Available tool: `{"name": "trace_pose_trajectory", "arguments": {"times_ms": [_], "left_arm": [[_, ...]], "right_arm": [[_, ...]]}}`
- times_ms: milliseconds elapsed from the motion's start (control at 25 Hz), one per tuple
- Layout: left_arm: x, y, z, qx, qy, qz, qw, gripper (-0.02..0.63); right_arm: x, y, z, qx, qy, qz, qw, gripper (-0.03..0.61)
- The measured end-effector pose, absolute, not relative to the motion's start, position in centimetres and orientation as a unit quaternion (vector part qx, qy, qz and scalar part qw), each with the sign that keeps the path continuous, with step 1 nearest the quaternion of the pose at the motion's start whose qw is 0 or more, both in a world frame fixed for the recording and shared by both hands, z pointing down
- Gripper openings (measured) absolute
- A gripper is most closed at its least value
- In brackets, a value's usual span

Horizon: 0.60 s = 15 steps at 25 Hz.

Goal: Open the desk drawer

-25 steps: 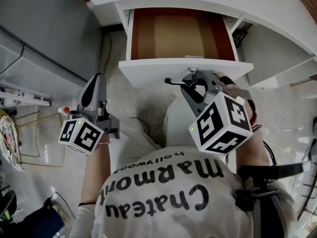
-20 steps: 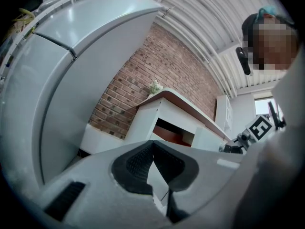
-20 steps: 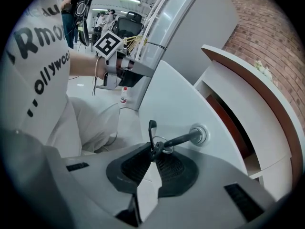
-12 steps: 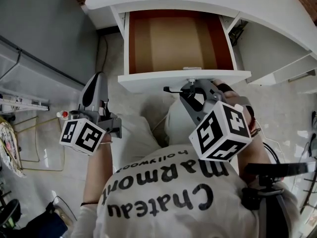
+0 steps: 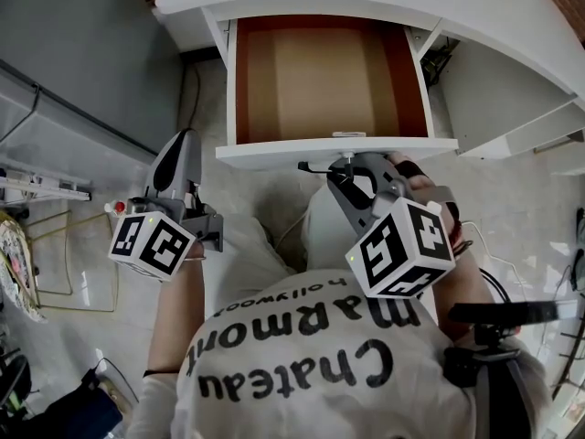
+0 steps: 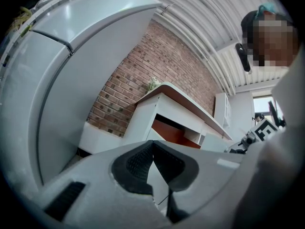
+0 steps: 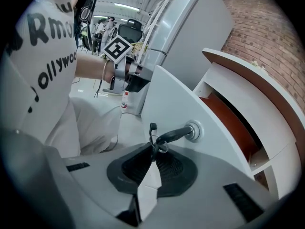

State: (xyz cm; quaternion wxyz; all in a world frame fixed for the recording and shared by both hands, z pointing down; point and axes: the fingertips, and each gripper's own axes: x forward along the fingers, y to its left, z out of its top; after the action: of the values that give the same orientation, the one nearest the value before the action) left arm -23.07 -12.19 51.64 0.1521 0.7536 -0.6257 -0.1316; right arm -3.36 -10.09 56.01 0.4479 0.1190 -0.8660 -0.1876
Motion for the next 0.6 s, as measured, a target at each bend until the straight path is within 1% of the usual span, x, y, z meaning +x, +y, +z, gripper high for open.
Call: {"name": "trace_pose_trajectory", "arguments": {"times_ms": [600], "left_arm": [[-21.6,-12.2,50.4,0.768,-0.614,-0.119,0.138,0.015]], "right_arm": [[-3.3,-9.5,56.6,0.127,-0.872,-0.198,0.429,0.028]]}}
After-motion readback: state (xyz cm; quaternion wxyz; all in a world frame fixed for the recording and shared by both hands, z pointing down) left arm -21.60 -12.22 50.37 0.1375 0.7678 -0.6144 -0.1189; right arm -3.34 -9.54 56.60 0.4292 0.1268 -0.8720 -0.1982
